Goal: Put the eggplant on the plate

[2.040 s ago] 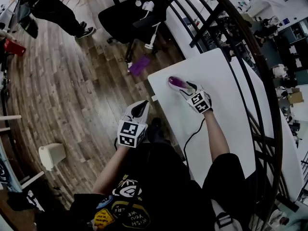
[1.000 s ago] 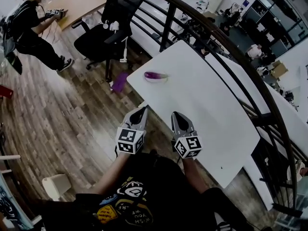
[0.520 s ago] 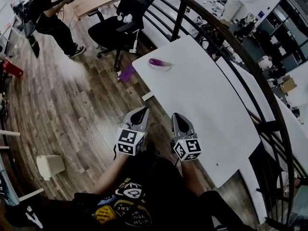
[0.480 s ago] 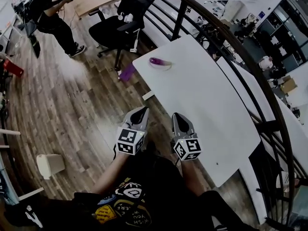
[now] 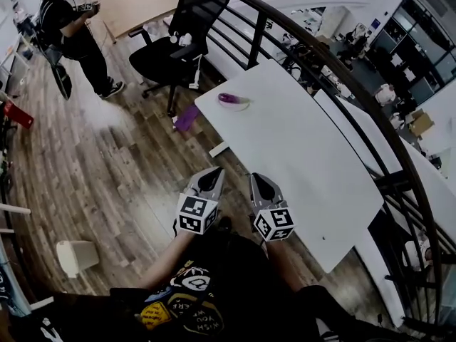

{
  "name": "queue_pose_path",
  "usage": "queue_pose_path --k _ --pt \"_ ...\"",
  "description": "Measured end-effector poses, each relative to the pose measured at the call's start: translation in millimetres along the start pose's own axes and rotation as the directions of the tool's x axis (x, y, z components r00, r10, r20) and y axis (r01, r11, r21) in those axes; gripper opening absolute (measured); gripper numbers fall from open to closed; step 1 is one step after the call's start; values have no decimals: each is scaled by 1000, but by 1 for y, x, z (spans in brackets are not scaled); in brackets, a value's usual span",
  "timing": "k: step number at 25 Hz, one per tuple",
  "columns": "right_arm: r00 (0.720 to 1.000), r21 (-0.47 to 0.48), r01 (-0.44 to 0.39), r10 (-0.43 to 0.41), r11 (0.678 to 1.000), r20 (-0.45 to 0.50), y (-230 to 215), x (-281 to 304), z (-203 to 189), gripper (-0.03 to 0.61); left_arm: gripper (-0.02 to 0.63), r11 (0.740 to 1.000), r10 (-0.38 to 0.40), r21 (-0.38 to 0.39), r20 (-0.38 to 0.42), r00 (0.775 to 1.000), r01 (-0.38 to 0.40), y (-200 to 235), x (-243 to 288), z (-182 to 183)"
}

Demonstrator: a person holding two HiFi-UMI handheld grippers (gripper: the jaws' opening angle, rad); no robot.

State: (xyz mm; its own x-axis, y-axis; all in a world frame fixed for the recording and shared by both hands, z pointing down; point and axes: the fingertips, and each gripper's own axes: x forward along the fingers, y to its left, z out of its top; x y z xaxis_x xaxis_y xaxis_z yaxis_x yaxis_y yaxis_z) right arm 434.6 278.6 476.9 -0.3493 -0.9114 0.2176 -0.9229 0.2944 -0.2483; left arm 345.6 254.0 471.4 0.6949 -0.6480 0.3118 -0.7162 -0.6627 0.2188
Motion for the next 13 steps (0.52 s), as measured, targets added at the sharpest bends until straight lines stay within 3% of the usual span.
queue_pose_path --k 13 --pt "1000 -17 2 -1 1000 15 33 11 1 2 5 999 -32 23 17 999 31 18 -18 4"
